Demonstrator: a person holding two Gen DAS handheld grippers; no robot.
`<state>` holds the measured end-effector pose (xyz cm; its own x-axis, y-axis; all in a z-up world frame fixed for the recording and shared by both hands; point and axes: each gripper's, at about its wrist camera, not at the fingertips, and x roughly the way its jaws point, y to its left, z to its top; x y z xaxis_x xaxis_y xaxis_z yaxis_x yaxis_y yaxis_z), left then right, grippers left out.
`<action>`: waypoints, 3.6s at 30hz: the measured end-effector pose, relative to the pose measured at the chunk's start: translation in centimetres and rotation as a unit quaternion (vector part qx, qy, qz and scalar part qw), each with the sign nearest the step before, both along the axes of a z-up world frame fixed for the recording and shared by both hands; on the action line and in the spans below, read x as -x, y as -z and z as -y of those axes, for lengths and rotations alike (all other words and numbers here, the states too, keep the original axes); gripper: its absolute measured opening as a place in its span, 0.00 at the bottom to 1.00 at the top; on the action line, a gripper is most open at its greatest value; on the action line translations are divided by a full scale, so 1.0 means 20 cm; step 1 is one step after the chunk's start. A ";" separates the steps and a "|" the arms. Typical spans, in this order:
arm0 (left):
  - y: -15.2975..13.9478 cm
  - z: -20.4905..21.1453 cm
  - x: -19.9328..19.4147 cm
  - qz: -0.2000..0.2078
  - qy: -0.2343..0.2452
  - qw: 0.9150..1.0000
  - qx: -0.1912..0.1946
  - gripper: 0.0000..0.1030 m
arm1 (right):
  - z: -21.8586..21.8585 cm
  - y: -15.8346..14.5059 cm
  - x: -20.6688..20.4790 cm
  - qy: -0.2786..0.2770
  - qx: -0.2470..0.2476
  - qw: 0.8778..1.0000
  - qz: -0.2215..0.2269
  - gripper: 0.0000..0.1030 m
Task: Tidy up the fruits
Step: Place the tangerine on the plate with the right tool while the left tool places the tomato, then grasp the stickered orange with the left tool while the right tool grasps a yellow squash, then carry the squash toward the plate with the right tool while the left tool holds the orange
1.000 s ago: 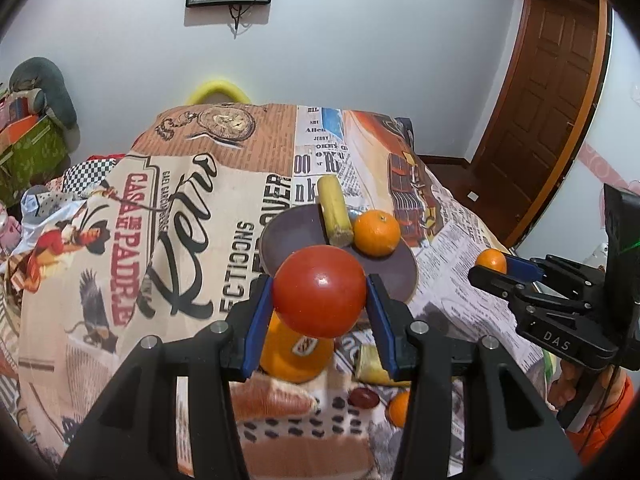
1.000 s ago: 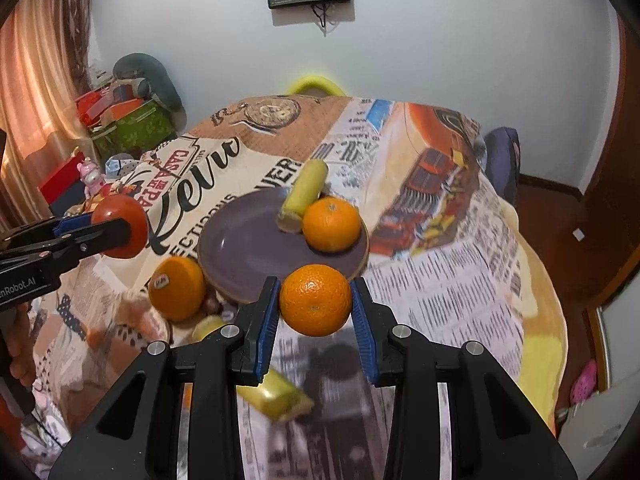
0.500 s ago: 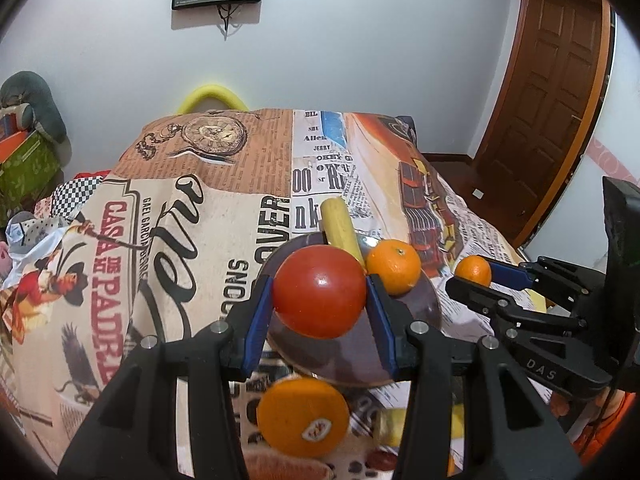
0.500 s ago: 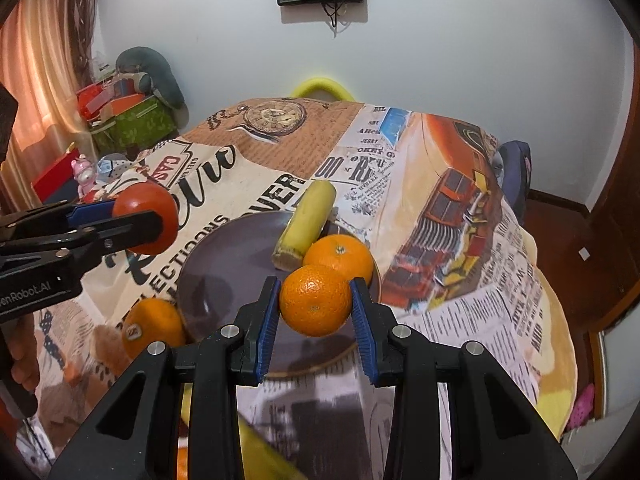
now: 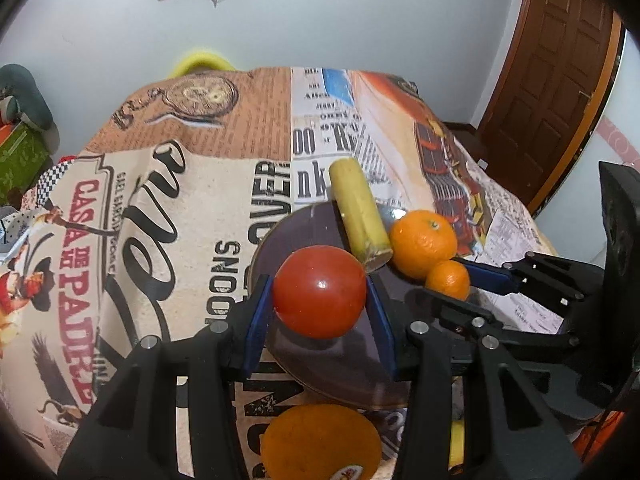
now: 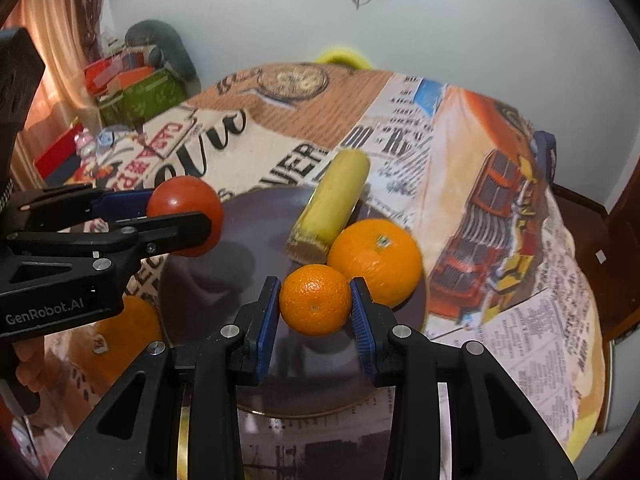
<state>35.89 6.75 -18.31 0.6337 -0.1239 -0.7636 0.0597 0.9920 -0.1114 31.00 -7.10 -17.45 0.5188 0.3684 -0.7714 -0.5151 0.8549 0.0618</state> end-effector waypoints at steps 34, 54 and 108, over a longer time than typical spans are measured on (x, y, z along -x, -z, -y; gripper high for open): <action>-0.18 -0.10 0.33 0.024 -0.035 0.999 0.010 0.58 | 0.04 -0.14 0.26 -0.024 0.011 0.999 0.031 0.53; 0.04 -0.15 0.63 -0.040 -0.040 0.998 0.011 0.69 | -0.05 0.11 0.45 -0.082 0.058 0.994 -0.038 0.54; -0.09 -0.11 0.46 0.016 -0.043 0.998 0.046 0.65 | 0.21 -0.33 0.30 0.016 -0.035 0.997 0.069 0.06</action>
<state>26.76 8.91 -16.56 0.6688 -0.1365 -0.7308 -0.0202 0.9793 -0.2014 24.95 -11.38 -10.91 0.6310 0.3997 -0.6649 -0.4948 0.8674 0.0518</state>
